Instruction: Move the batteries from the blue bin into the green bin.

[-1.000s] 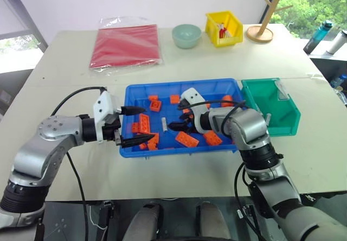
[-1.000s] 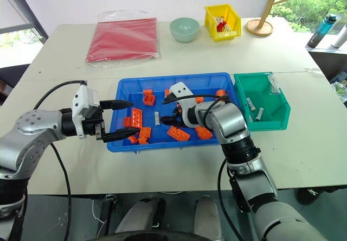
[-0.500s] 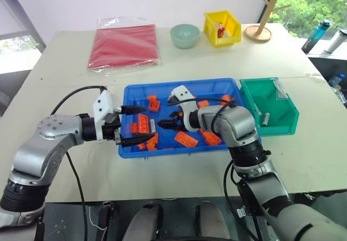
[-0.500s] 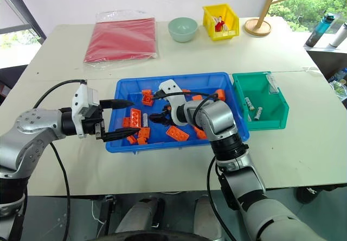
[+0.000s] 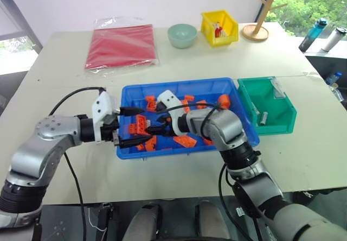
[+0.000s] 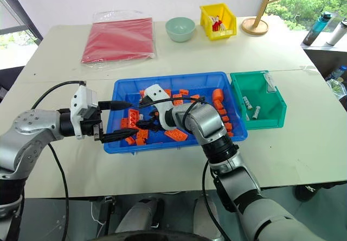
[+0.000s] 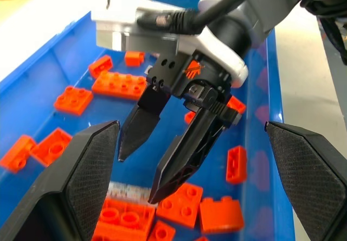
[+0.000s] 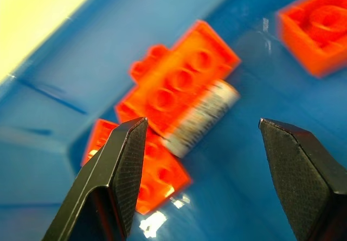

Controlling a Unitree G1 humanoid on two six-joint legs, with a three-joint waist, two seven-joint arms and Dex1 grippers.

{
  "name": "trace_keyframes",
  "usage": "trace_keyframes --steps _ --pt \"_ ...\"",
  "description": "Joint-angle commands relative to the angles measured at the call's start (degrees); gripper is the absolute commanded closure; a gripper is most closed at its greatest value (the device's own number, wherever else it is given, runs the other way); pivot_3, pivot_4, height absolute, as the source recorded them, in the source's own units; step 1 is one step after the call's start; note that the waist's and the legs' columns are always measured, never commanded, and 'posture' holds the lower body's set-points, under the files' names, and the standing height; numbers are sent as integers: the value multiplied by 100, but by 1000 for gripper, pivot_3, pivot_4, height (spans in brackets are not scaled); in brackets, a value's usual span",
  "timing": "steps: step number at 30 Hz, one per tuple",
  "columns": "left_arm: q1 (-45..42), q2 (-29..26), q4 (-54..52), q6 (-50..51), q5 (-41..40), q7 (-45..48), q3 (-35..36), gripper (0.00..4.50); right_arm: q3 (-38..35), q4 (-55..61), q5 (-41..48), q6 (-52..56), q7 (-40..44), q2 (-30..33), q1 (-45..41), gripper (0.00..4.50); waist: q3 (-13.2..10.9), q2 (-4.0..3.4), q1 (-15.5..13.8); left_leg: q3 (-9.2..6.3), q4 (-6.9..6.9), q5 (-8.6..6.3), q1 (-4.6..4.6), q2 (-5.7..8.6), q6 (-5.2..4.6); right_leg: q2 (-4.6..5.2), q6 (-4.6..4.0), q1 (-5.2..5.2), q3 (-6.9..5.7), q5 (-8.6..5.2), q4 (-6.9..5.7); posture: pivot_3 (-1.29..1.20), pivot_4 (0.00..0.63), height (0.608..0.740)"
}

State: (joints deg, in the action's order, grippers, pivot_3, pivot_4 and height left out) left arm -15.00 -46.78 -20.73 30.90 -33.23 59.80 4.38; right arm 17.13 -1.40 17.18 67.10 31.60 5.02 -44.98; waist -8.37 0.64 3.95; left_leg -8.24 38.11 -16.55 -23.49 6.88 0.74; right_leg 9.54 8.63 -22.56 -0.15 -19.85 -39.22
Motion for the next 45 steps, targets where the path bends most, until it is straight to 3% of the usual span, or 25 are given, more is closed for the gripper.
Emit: trace_keyframes --steps 1,12,30,35,37,45 --pt "51 -150 -129 -52 -89 34 323 0 150 -168 29 -258 102 -131 -97 1145 0 0 4 0 0 0 0 0 0 0 0 0 0 0 0 0 150 717" --pt "51 -159 -261 56 -148 -54 421 0 489 -1414 -526 -1400 176 -102 -175 1145 3 -1 6 0 0 0 4 0 0 -1 0 2 0 0 0 0 150 717" --pt "-229 -85 -19 -81 -51 8 234 0 723 -926 -708 -1466 524 286 23 1145 4 -1 8 -2 0 0 4 1 0 -1 0 3 0 0 0 0 150 717" --pt "-288 -81 26 -124 -39 17 195 0 700 -889 -784 -1516 489 232 47 3222 4 -1 4 -2 0 0 4 1 0 -1 0 4 0 0 0 0 150 717" --pt "-296 -84 53 -146 -28 33 190 0 708 -846 -795 -1510 507 247 57 4243 4 -1 0 -4 1 0 4 1 0 -1 0 4 0 0 0 0 150 717" --pt "-378 -37 135 -185 10 73 120 0 382 -362 -675 -1300 629 637 -90 4389 4 -1 -4 -5 1 0 4 4 0 0 0 4 0 0 0 0 150 717"
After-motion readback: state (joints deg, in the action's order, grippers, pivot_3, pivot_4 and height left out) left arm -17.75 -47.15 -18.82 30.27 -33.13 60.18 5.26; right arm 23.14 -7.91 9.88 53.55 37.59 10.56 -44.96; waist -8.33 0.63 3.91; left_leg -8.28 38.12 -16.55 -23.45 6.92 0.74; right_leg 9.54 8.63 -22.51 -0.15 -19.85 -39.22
